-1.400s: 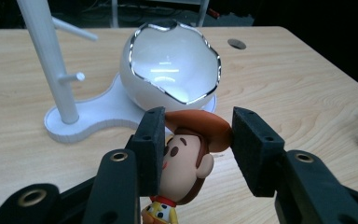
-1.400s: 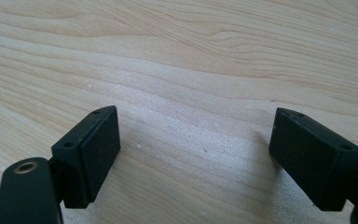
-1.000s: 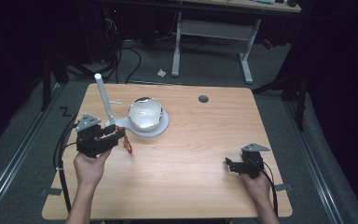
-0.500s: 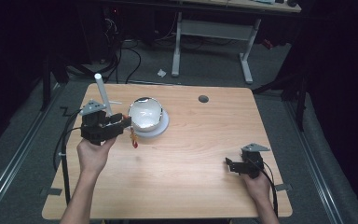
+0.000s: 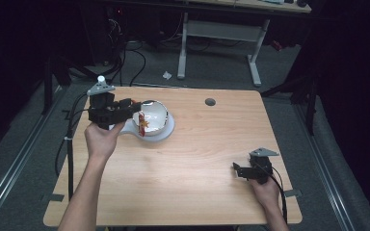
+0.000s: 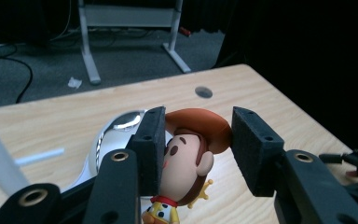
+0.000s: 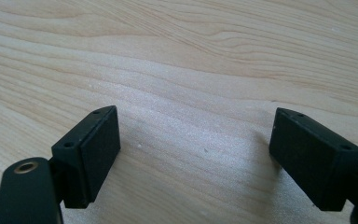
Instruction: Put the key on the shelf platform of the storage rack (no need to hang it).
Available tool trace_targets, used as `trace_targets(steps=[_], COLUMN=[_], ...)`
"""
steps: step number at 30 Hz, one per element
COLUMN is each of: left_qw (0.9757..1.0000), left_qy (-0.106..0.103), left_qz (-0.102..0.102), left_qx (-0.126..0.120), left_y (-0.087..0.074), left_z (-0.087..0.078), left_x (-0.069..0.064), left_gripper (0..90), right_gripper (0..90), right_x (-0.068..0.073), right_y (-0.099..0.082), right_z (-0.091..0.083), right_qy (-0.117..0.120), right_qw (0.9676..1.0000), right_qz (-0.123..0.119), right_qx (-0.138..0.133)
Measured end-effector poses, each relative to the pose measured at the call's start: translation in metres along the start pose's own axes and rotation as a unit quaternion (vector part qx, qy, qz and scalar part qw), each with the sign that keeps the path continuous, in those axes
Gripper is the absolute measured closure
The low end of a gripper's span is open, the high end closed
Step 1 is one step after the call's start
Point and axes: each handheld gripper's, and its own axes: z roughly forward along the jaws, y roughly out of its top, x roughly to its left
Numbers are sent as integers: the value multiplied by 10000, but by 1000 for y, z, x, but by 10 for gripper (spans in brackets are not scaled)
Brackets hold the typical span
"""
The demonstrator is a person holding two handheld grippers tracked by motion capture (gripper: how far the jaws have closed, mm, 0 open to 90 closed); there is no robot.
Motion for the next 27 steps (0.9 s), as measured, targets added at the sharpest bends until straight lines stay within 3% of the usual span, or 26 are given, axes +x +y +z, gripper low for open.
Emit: trace_targets(steps=[11, 20, 27], left_qw=[9999, 9993, 9983], left_qy=[84, 320, 474], left_qz=[44, 107, 308], left_qx=[-42, -127, -152], left_y=[-1, -11, -20], left_z=[24, 51, 68], left_x=[-11, -6, 2], left_gripper=[567, 567, 567], right_gripper=[161, 161, 161], right_x=[0, 0, 0], right_y=[0, 0, 0], right_z=[0, 0, 0], right_qy=[0, 1, 0], right_qw=[10000, 10000, 10000], right_qz=[-1, -1, 0], right_qx=[0, -1, -1])
